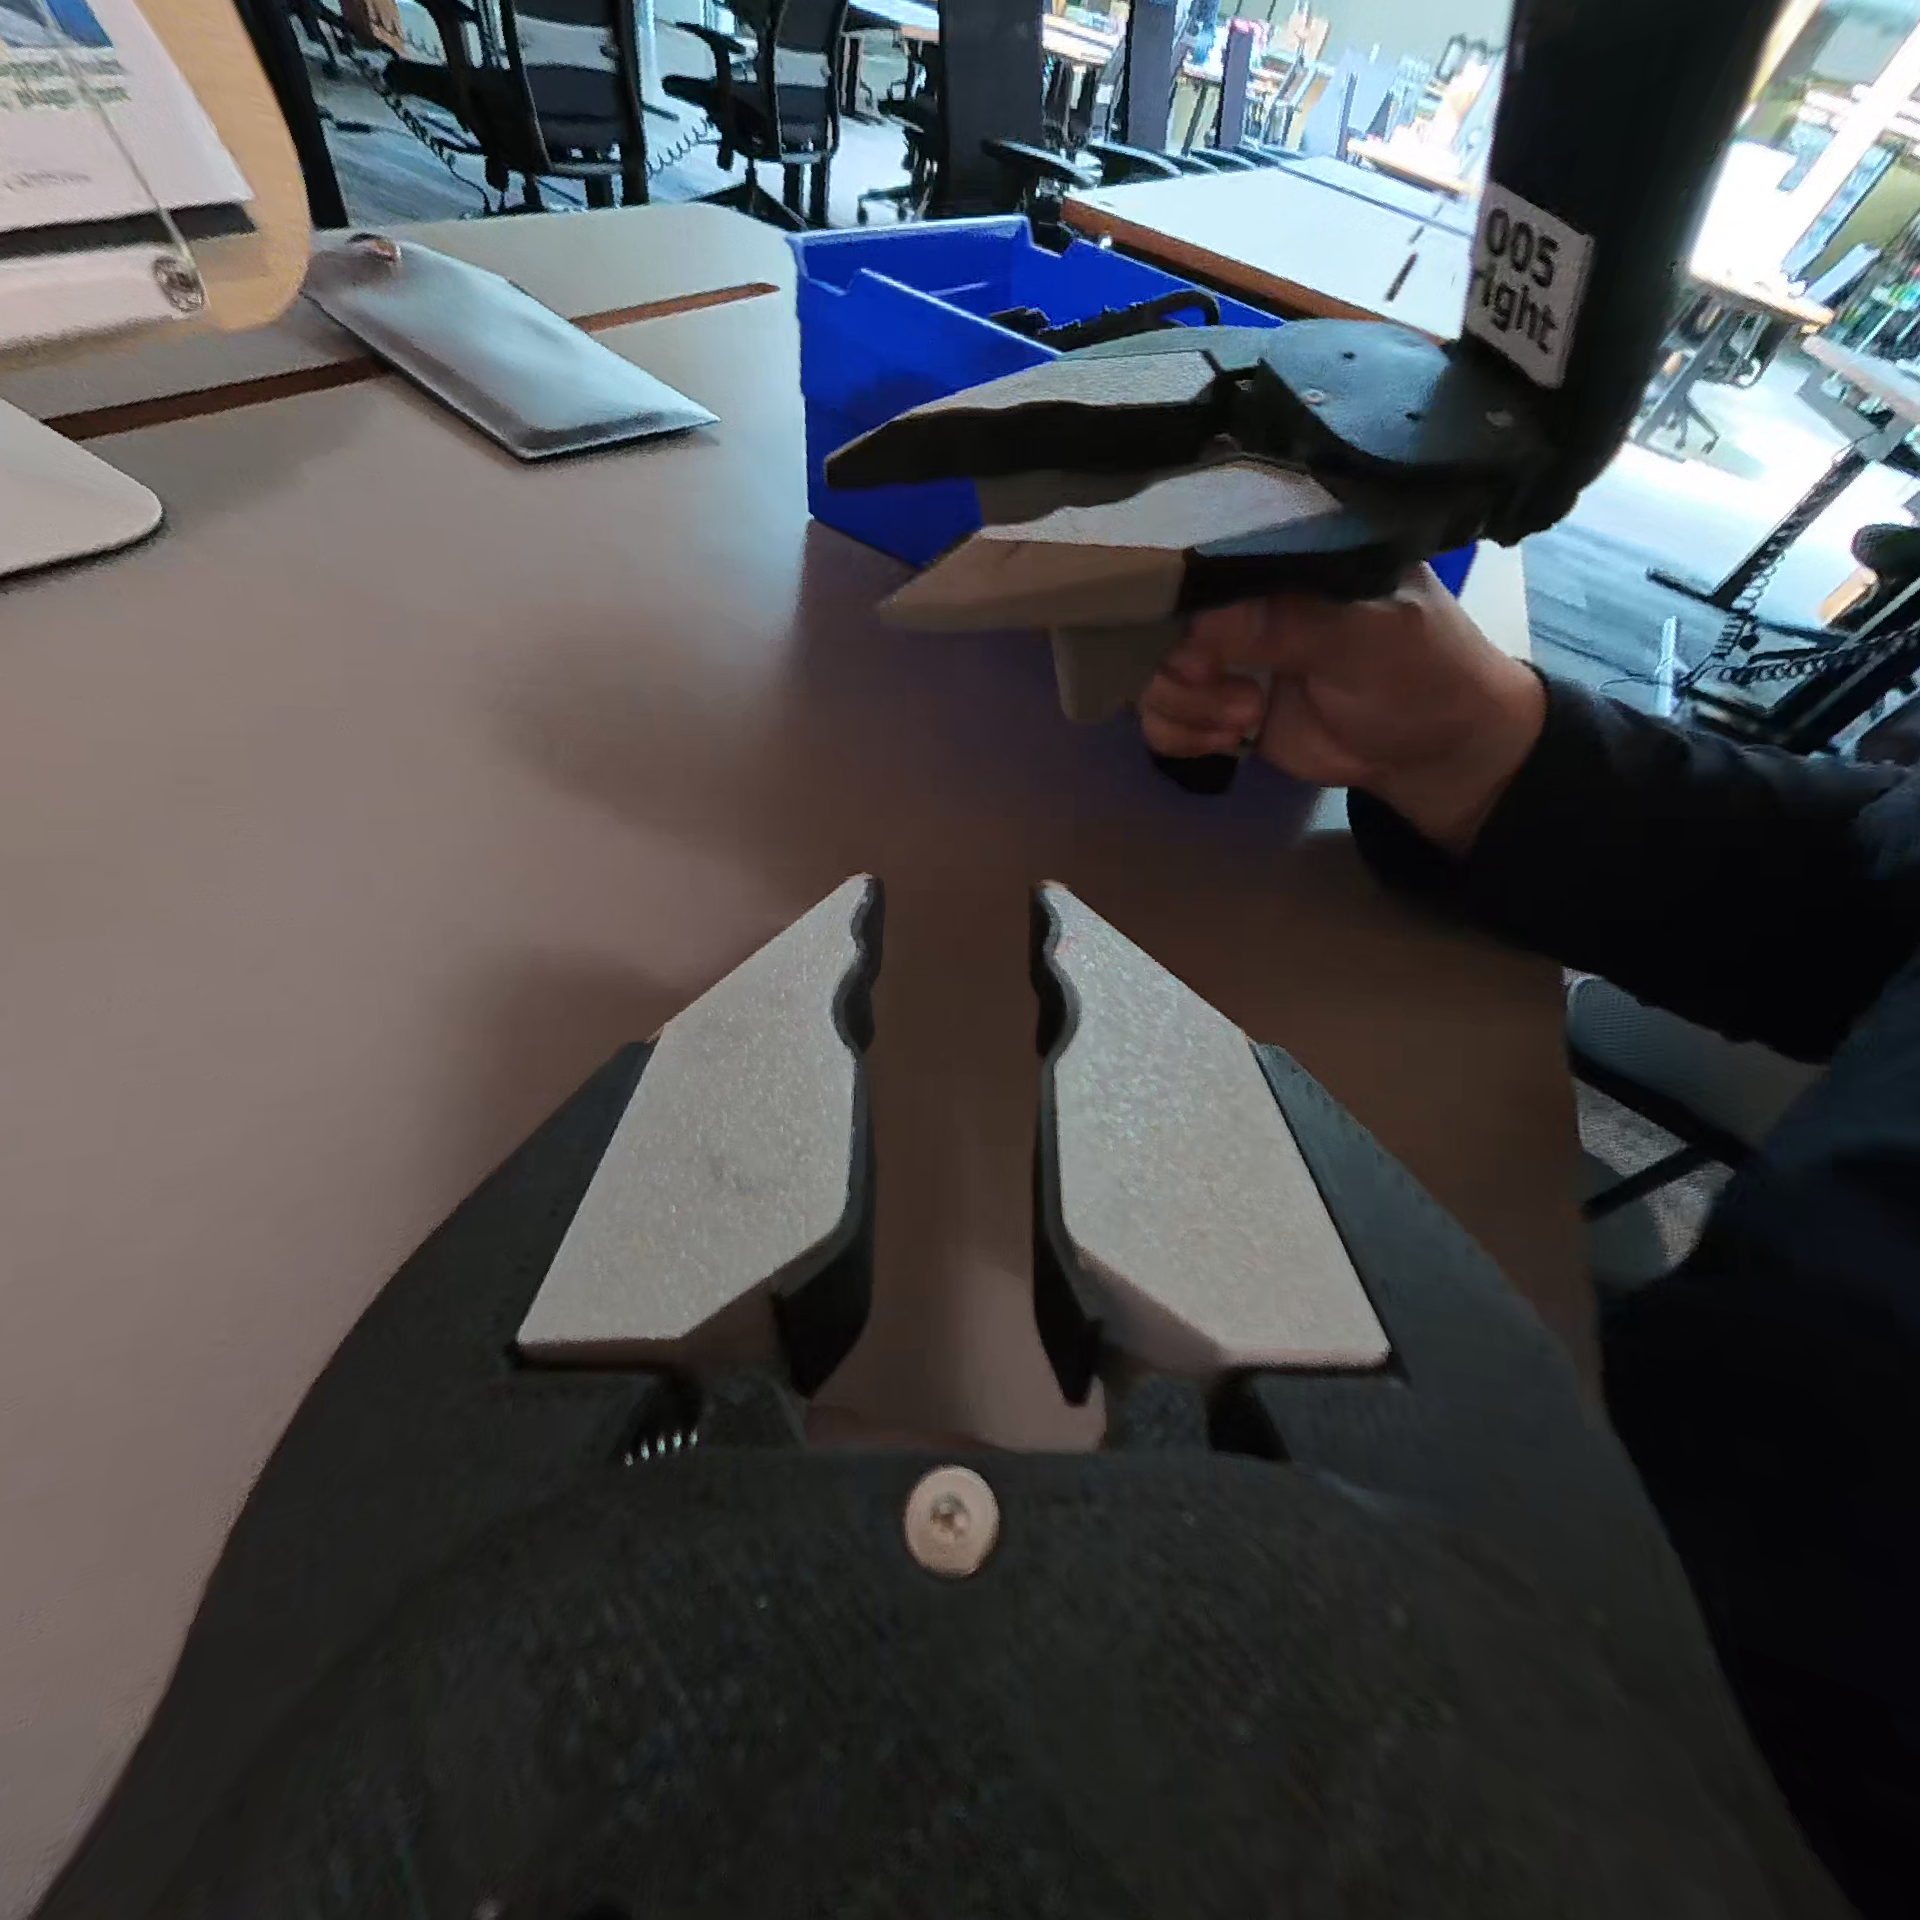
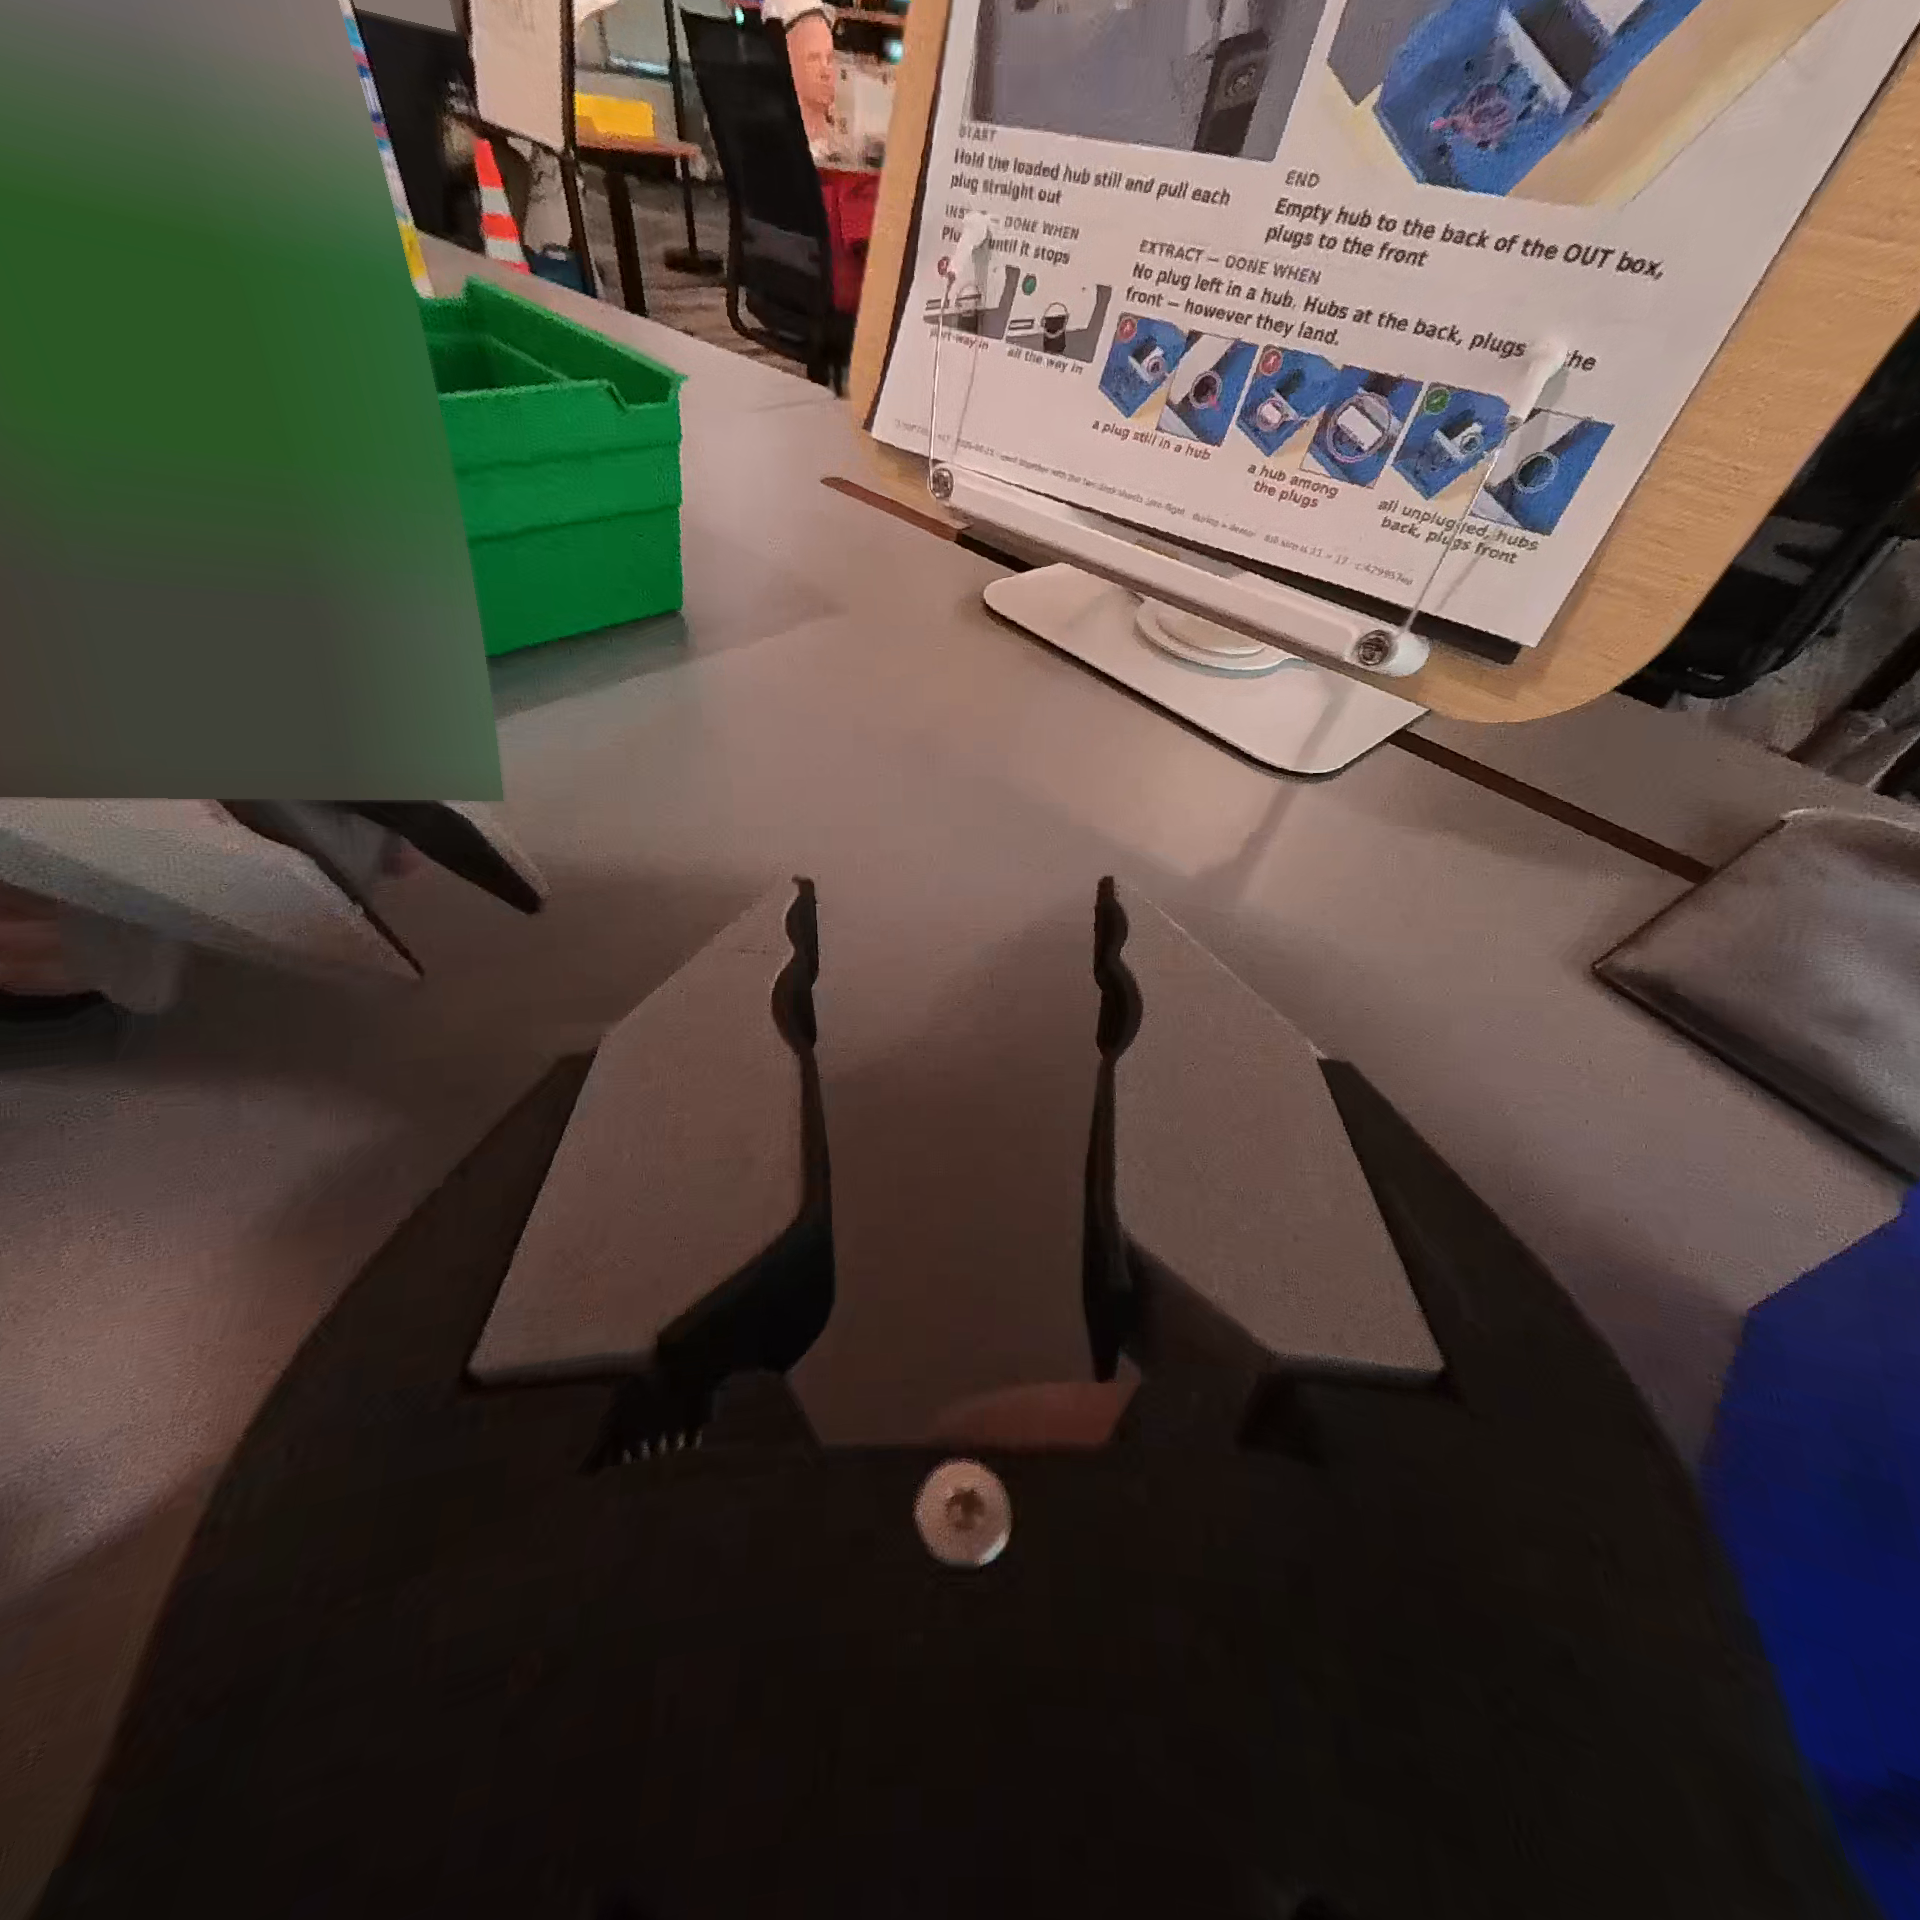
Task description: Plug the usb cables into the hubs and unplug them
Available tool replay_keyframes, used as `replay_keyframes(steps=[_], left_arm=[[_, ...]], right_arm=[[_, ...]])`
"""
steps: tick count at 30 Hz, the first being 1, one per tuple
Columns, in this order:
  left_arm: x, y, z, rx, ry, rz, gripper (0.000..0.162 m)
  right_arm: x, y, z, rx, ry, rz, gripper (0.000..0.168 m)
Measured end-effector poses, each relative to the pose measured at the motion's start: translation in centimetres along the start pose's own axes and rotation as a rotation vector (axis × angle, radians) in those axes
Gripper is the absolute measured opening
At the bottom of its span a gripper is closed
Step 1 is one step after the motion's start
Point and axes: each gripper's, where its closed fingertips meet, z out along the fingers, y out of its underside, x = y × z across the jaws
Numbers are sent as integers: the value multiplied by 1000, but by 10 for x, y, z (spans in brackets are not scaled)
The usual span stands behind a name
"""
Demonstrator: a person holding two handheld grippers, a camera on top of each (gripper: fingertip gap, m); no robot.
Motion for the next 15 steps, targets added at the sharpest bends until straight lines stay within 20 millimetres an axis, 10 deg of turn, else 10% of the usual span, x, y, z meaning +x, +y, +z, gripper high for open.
replay_keyframes(steps=[15], left_arm=[[19, 14, 15, -89, 9, 189, 29]], right_arm=[[-5, 14, 11, -77, 74, -94, 74]])
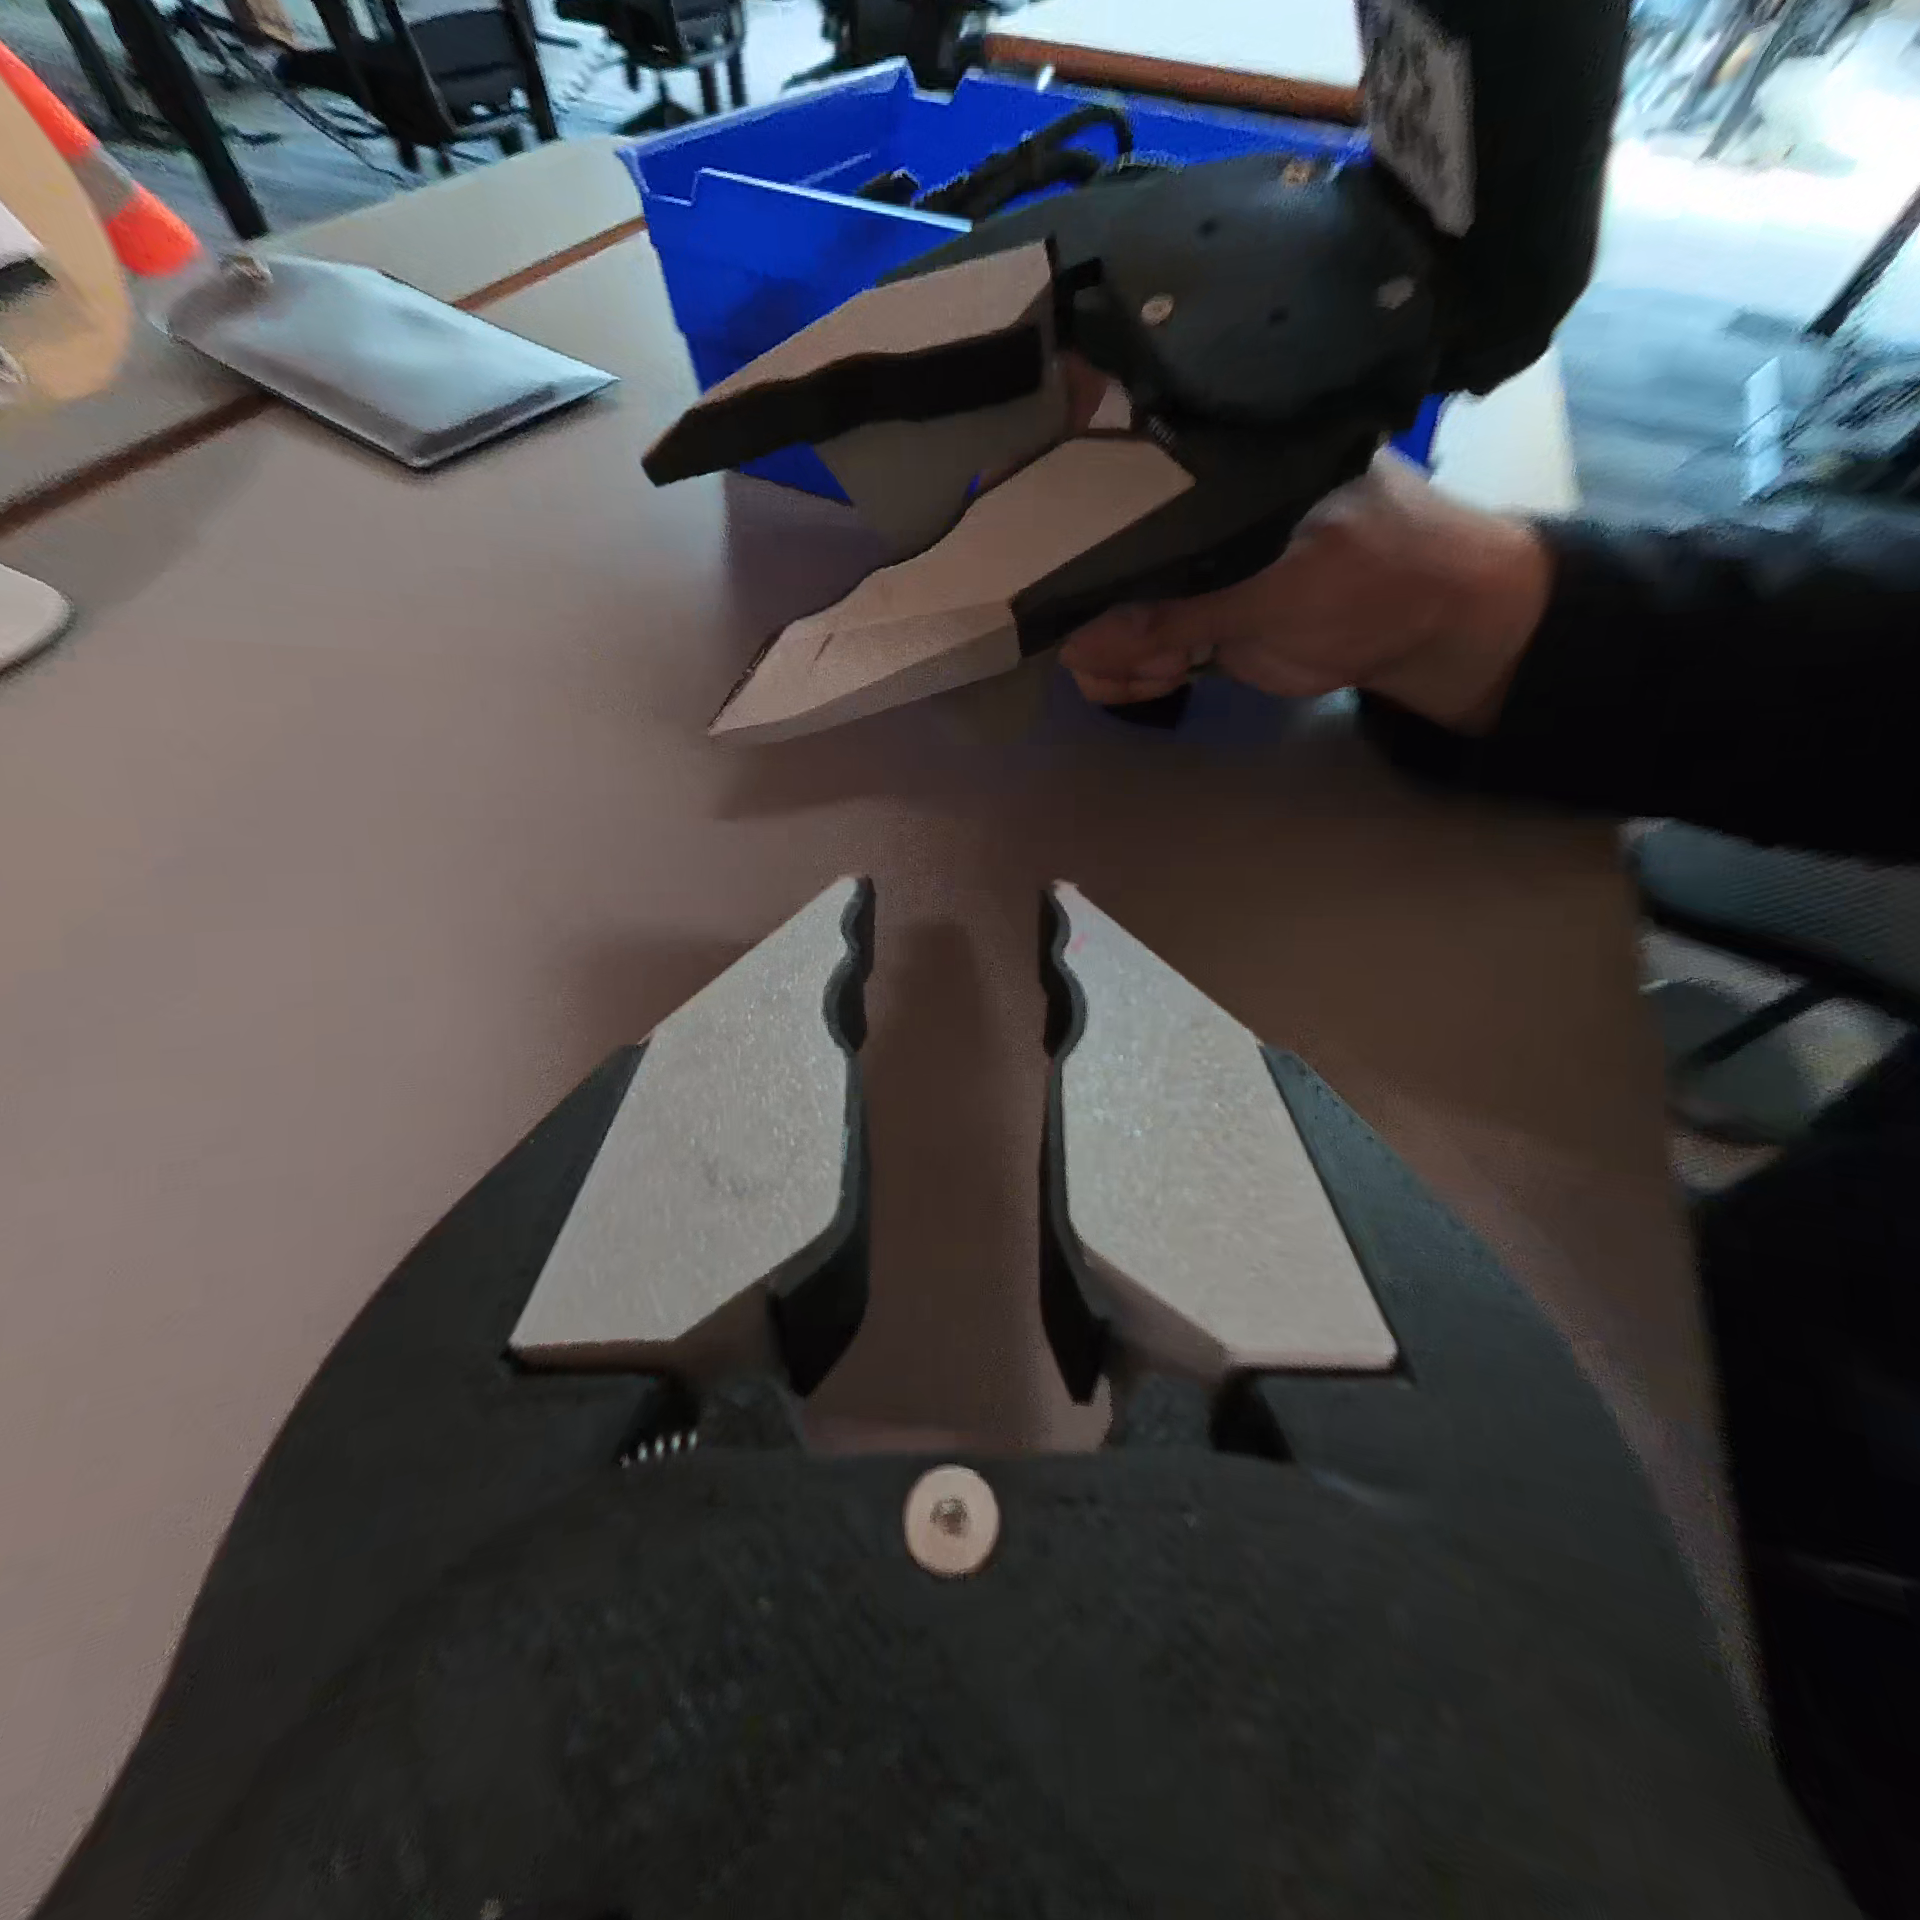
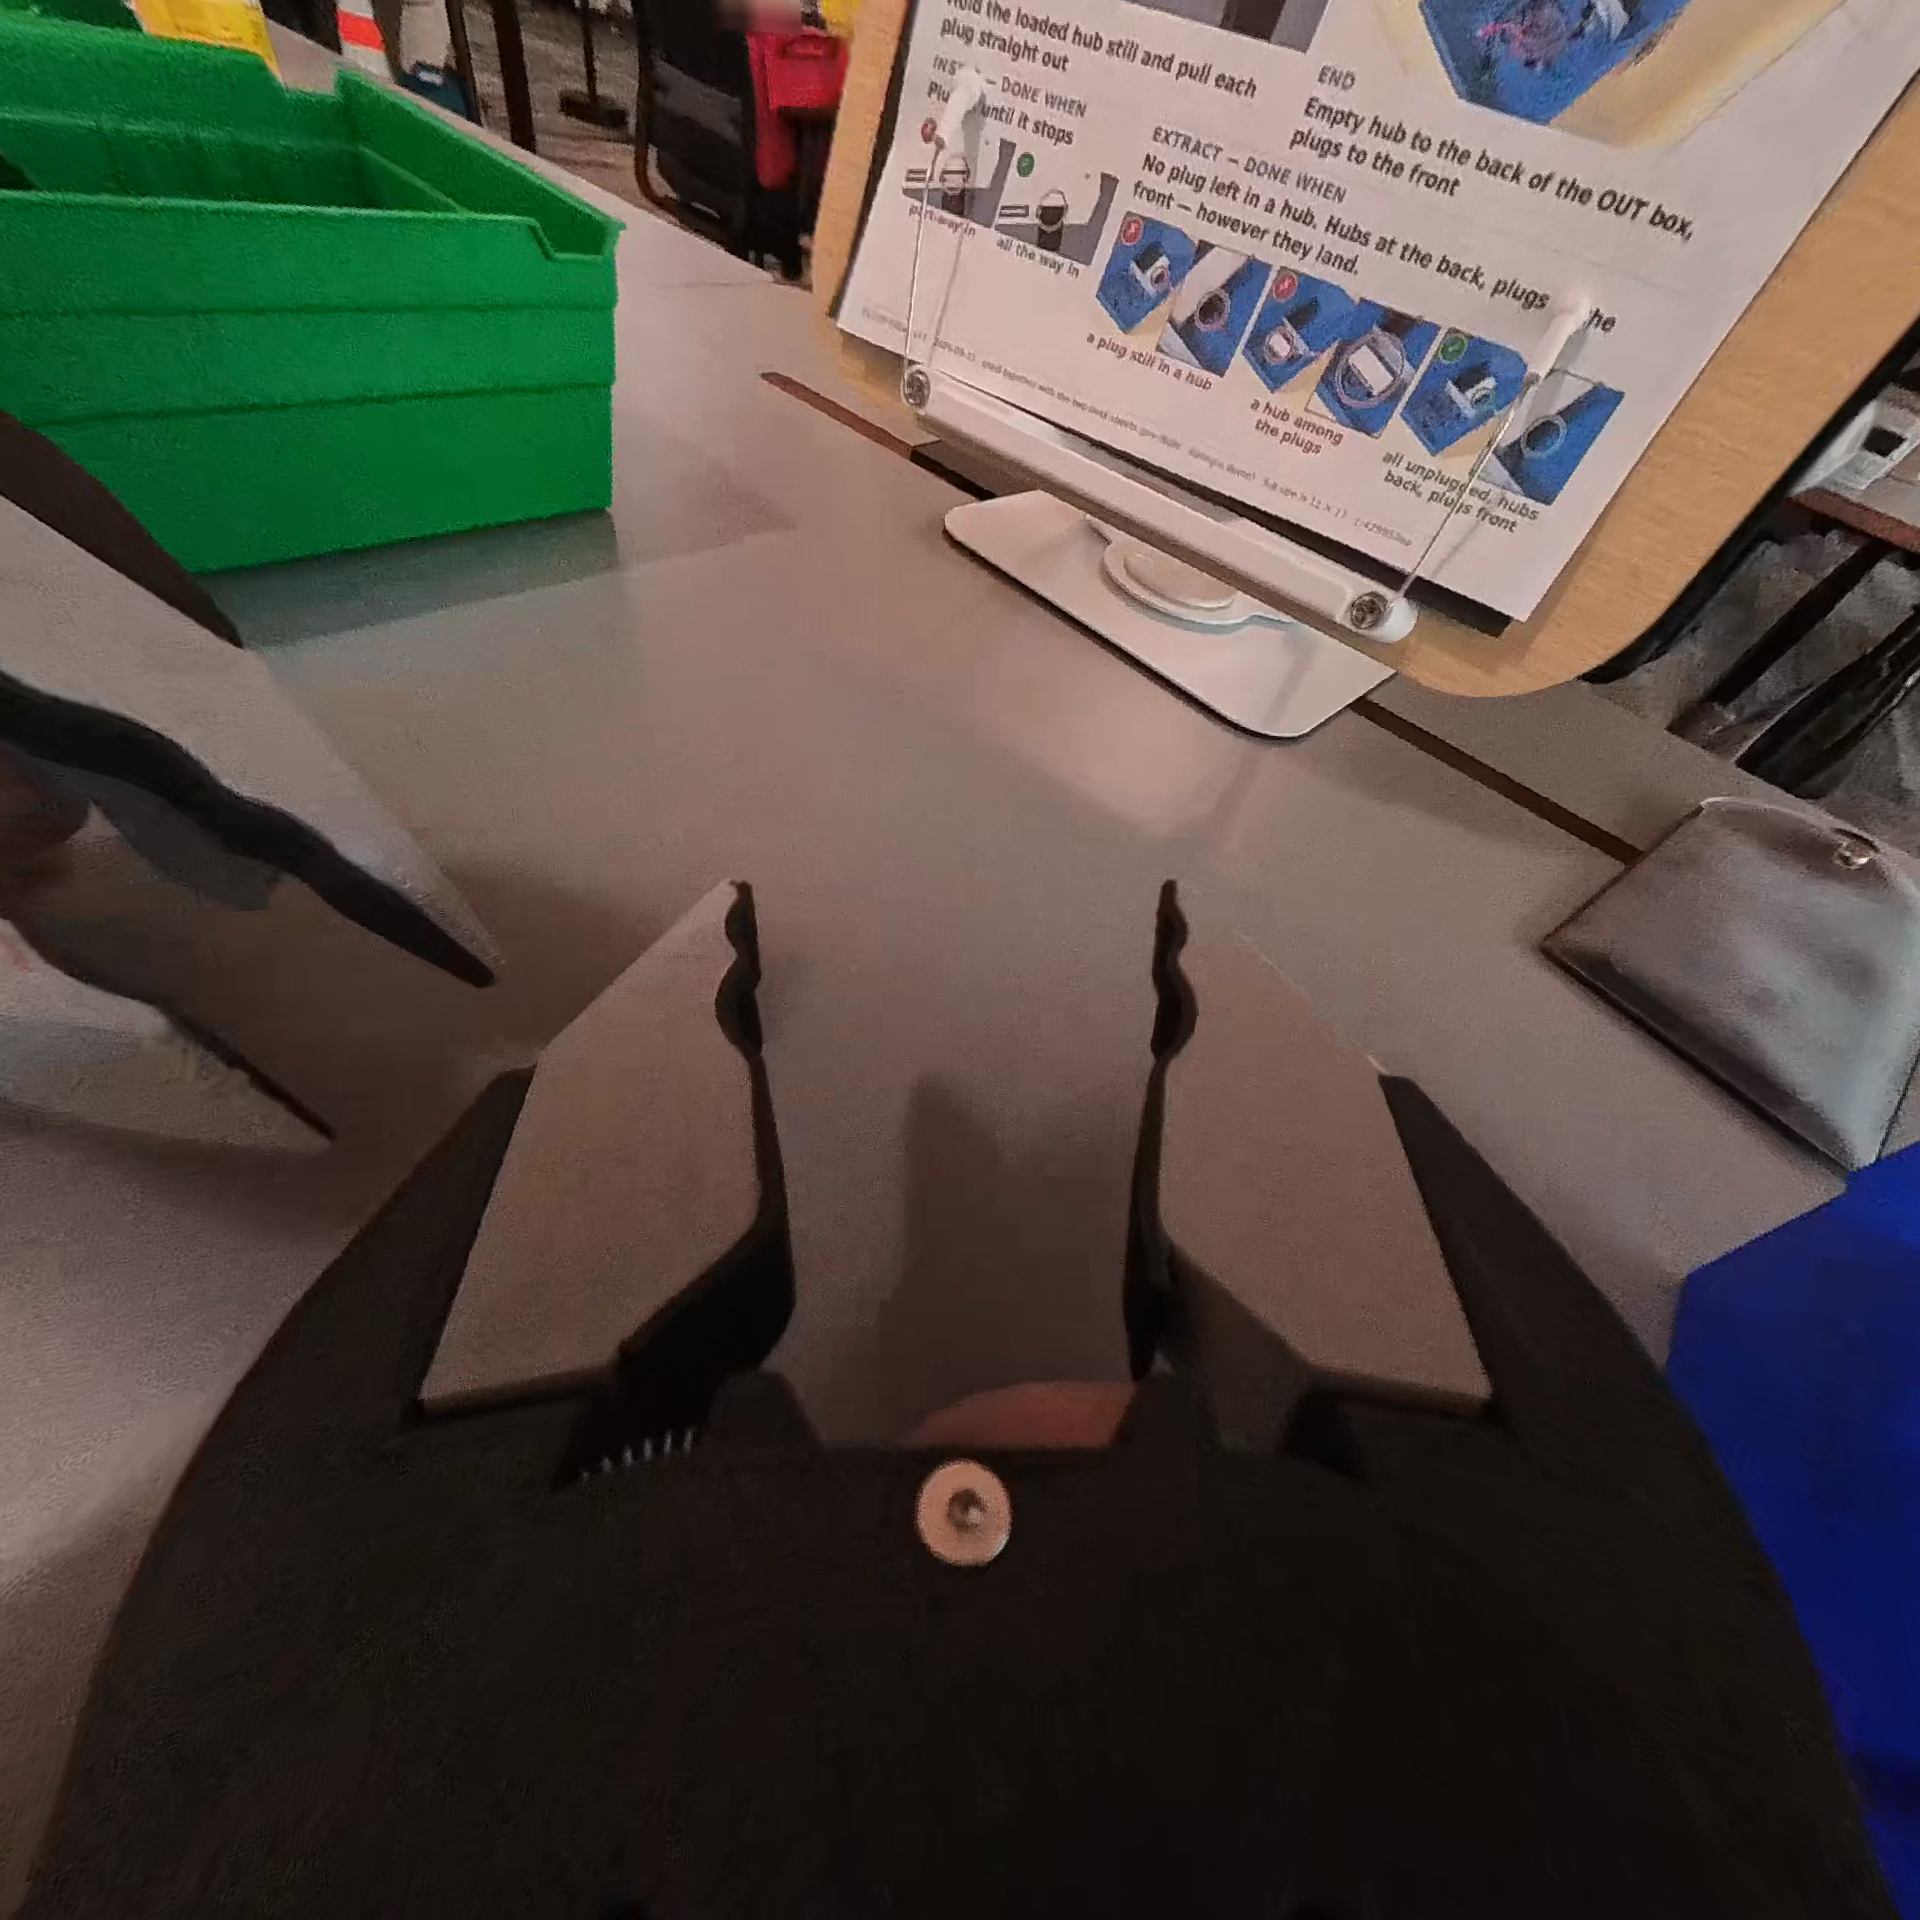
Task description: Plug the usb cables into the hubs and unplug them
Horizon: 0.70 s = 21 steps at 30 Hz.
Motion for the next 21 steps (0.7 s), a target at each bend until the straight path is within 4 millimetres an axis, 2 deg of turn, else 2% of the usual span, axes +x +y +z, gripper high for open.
replay_keyframes(steps=[2, 4, 7, 9, 12, 14, 15, 17, 19, 21], left_arm=[[-10, 9, 0, -50, -100, 93, 31], [-20, 12, -8, -75, -220, 135, 34], [-17, 3, -40, -18, -371, 151, 39], [-9, 12, -63, -67, -405, 134, 53], [2, 28, -103, -121, -443, 107, 52], [8, 33, -133, -87, -465, 64, 43], [9, 36, -148, -73, -483, 33, 45], [7, 47, -177, -70, -533, -39, 68], [2, 56, -206, -73, -597, -68, 71], [-8, 63, -236, -57, -695, -85, 72]], right_arm=[[2, -4, -1, 14, 43, -35, 75], [6, -15, -13, 36, 115, -25, 76], [-7, -44, -57, 154, 140, 33, 72], [-17, -49, -86, 190, 151, 38, 71], [-21, -36, -124, 132, 181, 26, 77], [-24, -25, -149, 86, 166, 55, 85], [-27, -18, -162, 59, 145, 71, 86], [-28, -1, -186, -1, 142, 96, 93], [-19, 12, -207, -44, 193, 114, 102], [-4, 26, -228, -102, 267, 140, 123]])
